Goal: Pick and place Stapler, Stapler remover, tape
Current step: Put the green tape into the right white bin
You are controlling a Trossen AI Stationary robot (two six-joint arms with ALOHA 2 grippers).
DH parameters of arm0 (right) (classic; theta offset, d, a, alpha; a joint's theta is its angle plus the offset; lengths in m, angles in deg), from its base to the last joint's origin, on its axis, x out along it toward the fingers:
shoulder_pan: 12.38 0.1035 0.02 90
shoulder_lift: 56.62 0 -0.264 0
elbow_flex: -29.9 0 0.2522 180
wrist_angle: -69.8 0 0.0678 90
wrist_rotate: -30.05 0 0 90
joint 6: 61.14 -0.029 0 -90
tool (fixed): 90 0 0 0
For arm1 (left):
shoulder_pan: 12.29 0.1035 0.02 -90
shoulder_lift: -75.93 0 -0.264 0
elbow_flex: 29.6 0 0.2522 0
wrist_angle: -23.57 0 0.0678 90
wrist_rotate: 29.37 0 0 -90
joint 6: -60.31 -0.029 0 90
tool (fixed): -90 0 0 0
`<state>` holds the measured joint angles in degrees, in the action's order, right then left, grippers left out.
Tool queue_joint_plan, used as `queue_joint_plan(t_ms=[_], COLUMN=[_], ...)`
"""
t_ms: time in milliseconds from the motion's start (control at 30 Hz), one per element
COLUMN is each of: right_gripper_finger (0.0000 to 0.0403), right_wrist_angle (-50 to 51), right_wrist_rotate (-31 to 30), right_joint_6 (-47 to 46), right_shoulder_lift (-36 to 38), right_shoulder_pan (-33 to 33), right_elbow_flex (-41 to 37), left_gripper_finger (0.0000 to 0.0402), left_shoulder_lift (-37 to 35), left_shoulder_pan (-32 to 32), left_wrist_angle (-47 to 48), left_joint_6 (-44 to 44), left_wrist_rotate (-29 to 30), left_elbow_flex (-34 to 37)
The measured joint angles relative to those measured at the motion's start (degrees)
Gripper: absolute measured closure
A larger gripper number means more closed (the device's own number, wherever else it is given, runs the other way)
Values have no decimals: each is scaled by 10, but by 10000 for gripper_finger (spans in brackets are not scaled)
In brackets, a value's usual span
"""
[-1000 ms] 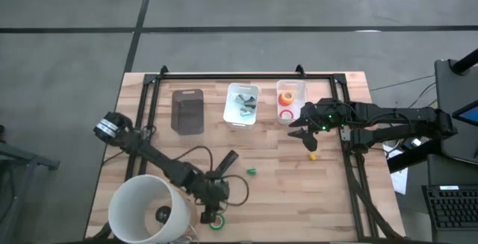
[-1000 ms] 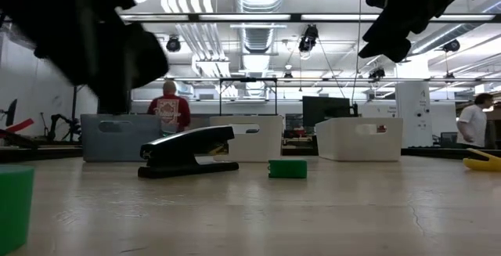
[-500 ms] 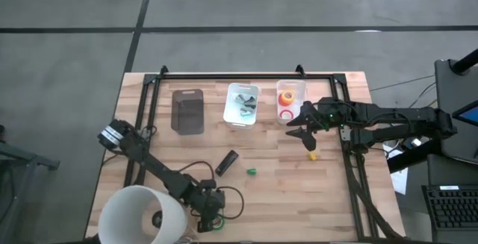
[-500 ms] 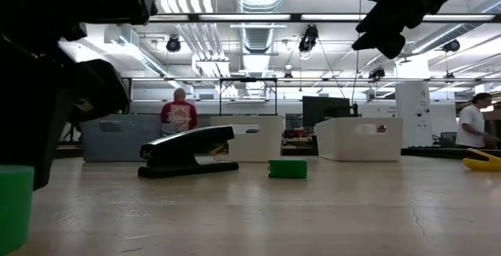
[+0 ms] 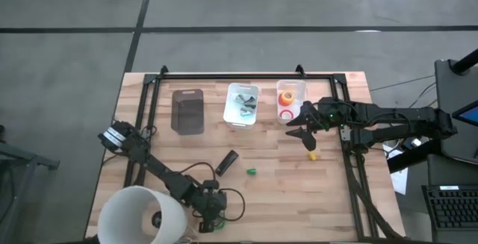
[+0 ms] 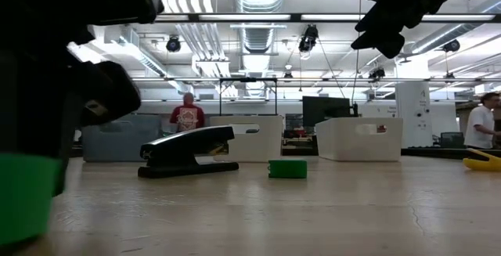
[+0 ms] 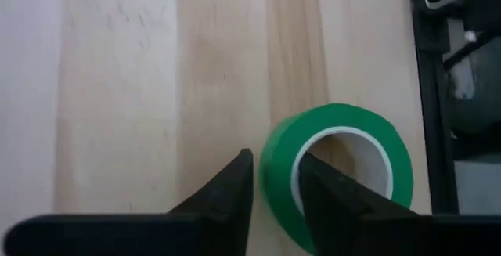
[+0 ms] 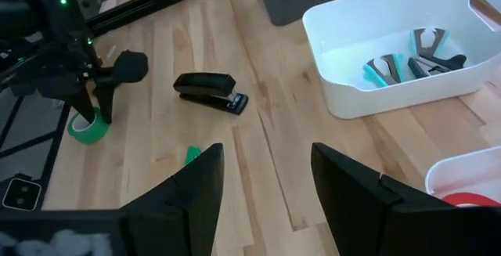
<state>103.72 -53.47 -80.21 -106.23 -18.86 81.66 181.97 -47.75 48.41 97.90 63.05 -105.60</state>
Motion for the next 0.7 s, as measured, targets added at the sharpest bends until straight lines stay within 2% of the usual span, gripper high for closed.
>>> queue_joint_plan(t_ms=[200, 333, 567, 700], right_gripper_finger=[213, 213, 213, 213], right_wrist_angle=[0, 0, -25, -41], right_wrist_rotate=[0, 0, 0, 2], right_joint_6=[1, 2, 15, 39], right_shoulder_lift=[0, 0, 0, 0], right_shoulder_pan=[0, 0, 8, 25], right_elbow_flex=[0, 0, -8, -10], left_gripper_finger=[363, 363, 341, 349], left_shoulder_lift=[0, 0, 0, 0], left_shoulder_pan=[21, 40, 71, 87], left_wrist_angle=[-22, -22, -57, -82], left_joint_6=[-35, -37, -79, -96], left_wrist_rotate=[21, 52, 190, 261], left_elbow_flex=[1, -1, -15, -34])
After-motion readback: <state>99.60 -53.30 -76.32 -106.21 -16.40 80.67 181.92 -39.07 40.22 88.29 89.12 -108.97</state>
